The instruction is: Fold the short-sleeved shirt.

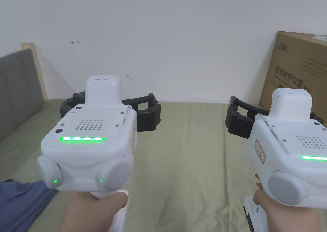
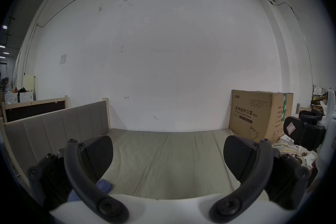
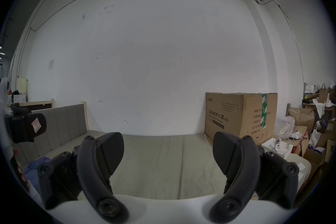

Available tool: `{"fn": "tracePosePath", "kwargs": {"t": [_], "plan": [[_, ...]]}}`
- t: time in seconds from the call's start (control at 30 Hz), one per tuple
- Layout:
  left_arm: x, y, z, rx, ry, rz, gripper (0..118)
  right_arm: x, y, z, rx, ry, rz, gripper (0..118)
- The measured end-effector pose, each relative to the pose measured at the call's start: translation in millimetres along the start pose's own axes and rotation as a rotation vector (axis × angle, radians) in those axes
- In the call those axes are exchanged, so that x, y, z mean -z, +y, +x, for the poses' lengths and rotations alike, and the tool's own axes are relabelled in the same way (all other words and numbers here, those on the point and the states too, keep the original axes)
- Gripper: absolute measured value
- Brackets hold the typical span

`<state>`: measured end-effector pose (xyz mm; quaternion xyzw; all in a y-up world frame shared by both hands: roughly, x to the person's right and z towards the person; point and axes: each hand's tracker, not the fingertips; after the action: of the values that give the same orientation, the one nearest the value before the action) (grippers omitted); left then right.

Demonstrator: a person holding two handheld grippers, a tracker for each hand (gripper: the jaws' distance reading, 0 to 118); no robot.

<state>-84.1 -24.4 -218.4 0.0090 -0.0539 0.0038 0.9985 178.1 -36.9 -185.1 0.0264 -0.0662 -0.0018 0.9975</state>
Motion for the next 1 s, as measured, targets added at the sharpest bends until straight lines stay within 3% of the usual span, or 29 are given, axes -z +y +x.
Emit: {"fn": "tracePosePath", "kwargs": {"t": [0.5, 0.77, 0.87, 0.93, 0.97, 1.0], "plan": [[2.8, -0.3, 2.4, 0.067, 0.006, -0.007, 118, 3.1, -3.4, 1.5, -0.001, 0.008, -0.001, 104], [2.7, -3.9, 4.9, 0.059, -0.031, -0.012, 117, 0.8, -8.6, -1.8, -0.044, -0.016, 0.015, 104], [4.2, -6.4, 4.5, 0.054, -0.035, -0.018, 102, 0.8, -10.6, -2.7, -0.054, -0.02, 0.023, 97], [5.2, -7.5, 4.4, 0.06, -0.037, -0.025, 98, 1.2, -10.9, -2.9, -0.057, -0.022, 0.025, 94], [5.5, -8.4, 4.3, 0.071, -0.025, -0.031, 87, 1.3, -10.9, -2.4, -0.054, -0.02, 0.026, 85], [6.2, -9.6, 3.6, 0.075, -0.016, -0.047, 66, 1.7, -11.1, -1.5, -0.049, -0.016, 0.024, 65]]}}
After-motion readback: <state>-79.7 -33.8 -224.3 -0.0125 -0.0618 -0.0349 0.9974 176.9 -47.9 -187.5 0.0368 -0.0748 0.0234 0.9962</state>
